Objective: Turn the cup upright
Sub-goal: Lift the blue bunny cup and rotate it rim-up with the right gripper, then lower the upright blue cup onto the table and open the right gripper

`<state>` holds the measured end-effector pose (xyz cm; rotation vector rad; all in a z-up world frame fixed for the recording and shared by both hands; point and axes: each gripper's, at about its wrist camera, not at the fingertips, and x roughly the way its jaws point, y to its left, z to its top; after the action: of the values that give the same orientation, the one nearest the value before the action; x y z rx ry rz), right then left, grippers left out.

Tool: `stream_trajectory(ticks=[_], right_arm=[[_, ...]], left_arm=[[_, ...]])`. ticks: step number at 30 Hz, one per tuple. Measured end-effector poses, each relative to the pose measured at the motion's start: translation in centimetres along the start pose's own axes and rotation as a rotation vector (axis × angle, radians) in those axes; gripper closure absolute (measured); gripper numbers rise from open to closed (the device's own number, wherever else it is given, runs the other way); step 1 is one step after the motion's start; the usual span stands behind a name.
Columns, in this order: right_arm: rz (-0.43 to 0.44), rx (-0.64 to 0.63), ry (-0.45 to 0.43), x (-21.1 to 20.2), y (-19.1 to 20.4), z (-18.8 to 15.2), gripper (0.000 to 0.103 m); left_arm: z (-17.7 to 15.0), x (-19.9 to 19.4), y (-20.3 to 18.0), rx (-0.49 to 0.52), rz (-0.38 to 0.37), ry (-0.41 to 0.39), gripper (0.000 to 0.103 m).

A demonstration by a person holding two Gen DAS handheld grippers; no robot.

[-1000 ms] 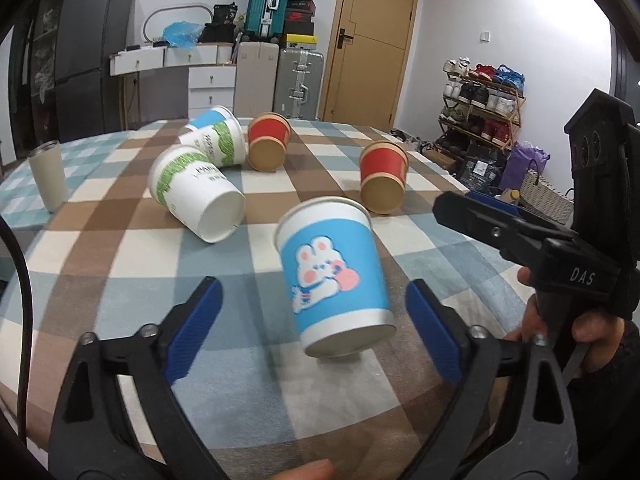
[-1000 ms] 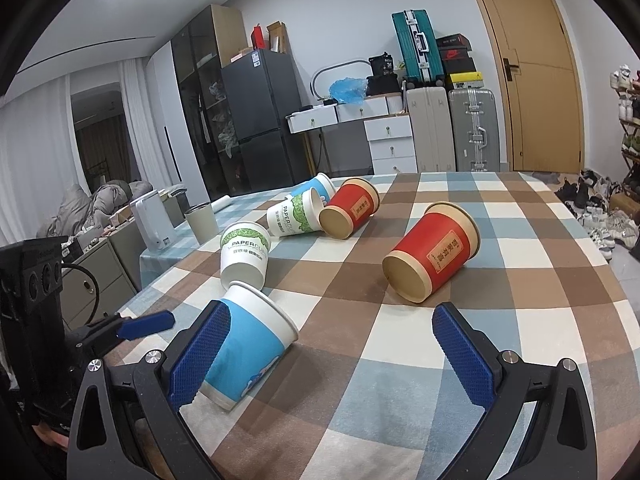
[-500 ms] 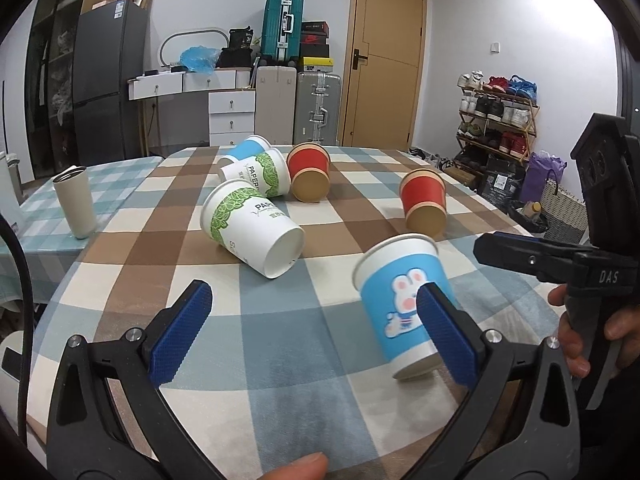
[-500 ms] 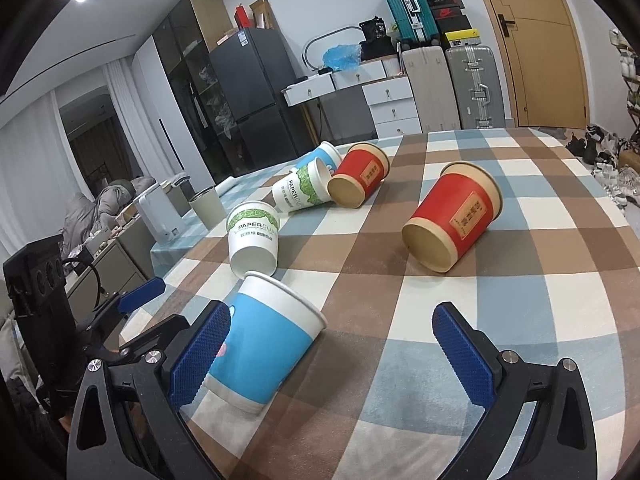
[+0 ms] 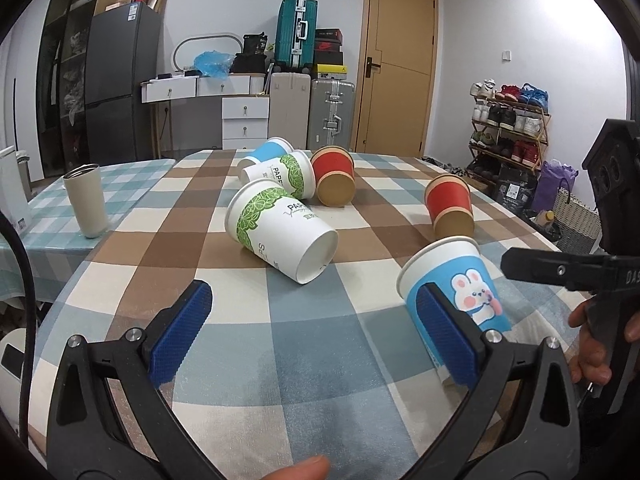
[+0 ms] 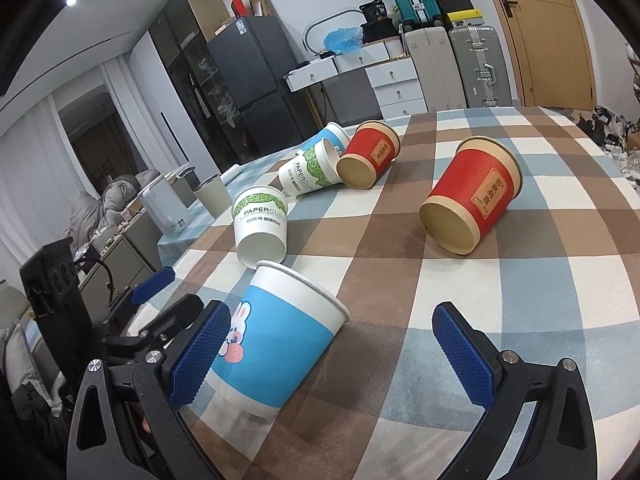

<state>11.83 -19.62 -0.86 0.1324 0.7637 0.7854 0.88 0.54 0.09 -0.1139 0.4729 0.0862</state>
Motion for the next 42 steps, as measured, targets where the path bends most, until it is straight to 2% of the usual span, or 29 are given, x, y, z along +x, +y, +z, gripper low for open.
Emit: stream_trajectory(ticks=[12, 22, 25, 29, 30, 36, 38, 42], right_arm=[[0.061, 0.026, 0.131, 2.3, 1.3, 1.1, 0.0], [0.108, 0.139, 0.251, 4.8, 0.7, 1.9, 0.003], [0.109, 0.145, 0.264, 5.1, 0.7, 2.1, 0.008], [0.127, 0.177, 0.302, 5.7, 0.3, 2.2, 0.026], [0.137, 0.183, 0.306, 5.8, 0.2, 2.1, 0.027], [0.151, 0.166, 0.282, 5.2, 0.6, 2.1, 0.029], [0.148, 0.145, 0.245, 4.5, 0.9, 2.3, 0.03], [0.053, 0.027, 0.123, 2.8, 2.2, 2.8, 0.03]], left_arm=[[-0.2, 0.3, 0.3, -0.018, -0.005, -0.007, 0.001], [-0.2, 0.4, 0.4, -0.02, -0.006, -0.008, 0.001], [-0.2, 0.5, 0.5, -0.018, -0.005, -0.009, 0.001], [-0.2, 0.5, 0.5, -0.019, -0.006, -0.008, 0.001], [-0.2, 0.4, 0.5, -0.02, -0.006, -0.009, 0.001], [-0.2, 0.4, 0.5, -0.02, -0.007, -0.008, 0.001], [-0.2, 0.4, 0.5, -0.021, -0.005, -0.009, 0.001], [-0.2, 0.4, 0.5, -0.025, -0.006, -0.009, 0.001]])
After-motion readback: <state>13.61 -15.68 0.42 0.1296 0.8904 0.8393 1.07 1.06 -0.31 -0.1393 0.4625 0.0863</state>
